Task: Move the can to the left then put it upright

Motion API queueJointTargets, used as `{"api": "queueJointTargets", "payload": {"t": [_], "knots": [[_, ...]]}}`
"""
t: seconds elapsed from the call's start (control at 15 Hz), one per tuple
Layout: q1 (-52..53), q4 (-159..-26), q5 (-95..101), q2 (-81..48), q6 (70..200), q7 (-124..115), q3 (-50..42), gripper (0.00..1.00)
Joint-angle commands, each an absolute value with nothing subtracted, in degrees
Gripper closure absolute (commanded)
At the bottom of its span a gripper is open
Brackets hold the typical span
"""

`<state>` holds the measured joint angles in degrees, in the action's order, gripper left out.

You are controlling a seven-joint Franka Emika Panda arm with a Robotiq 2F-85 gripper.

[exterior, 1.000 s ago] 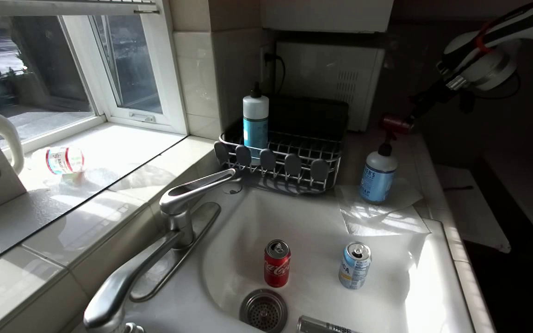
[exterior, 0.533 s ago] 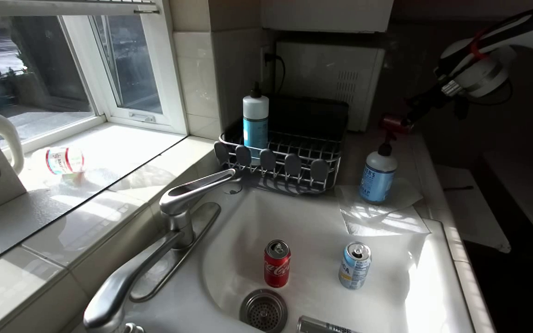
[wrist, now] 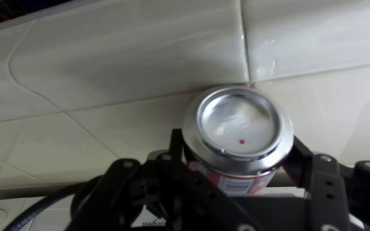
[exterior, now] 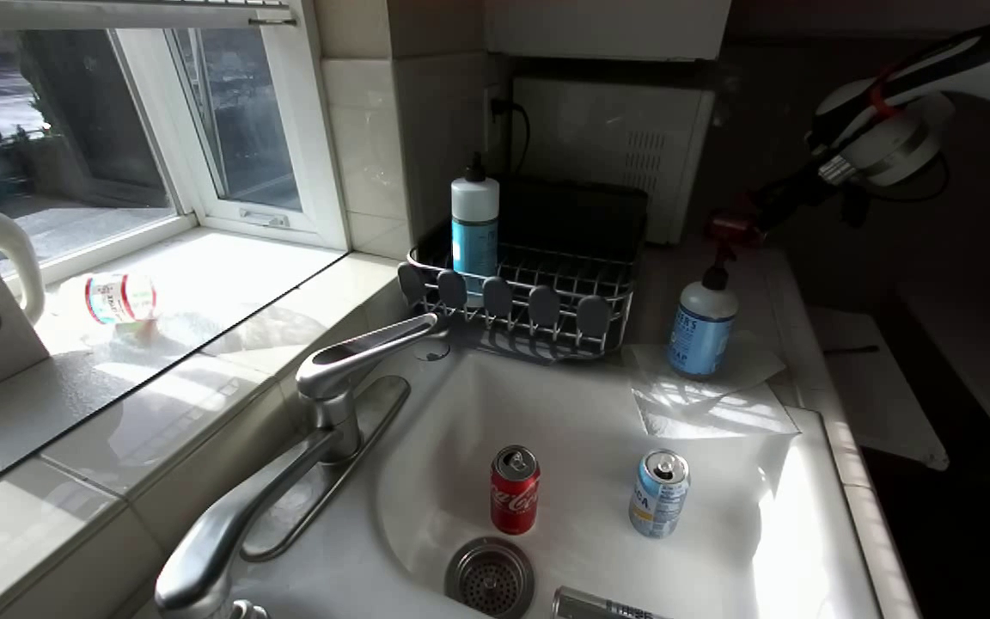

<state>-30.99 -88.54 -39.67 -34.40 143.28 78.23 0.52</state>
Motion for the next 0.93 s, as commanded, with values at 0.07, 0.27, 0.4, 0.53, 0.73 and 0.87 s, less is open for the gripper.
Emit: {"api": "queueJointTargets", "payload": {"t": [0.07, 0.27, 0.4, 0.53, 0.73, 0.87], "knots": [[-30.1, -89.0, -38.5, -33.9, 142.9, 75.5, -0.6, 0.21], [-29.6, -89.7, -37.6, -33.0, 142.5, 73.7, -1.1, 0.21], [-29.3, -90.2, -36.9, -32.4, 141.8, 72.2, -1.5, 0.28], [-29.0, -90.8, -35.9, -31.7, 141.8, 70.8, -2.0, 0.35], [-28.8, -91.1, -33.7, -31.6, 142.2, 68.6, -2.5, 0.31], [-29.0, -91.2, -32.4, -31.4, 142.2, 67.3, -2.6, 0.32]]}}
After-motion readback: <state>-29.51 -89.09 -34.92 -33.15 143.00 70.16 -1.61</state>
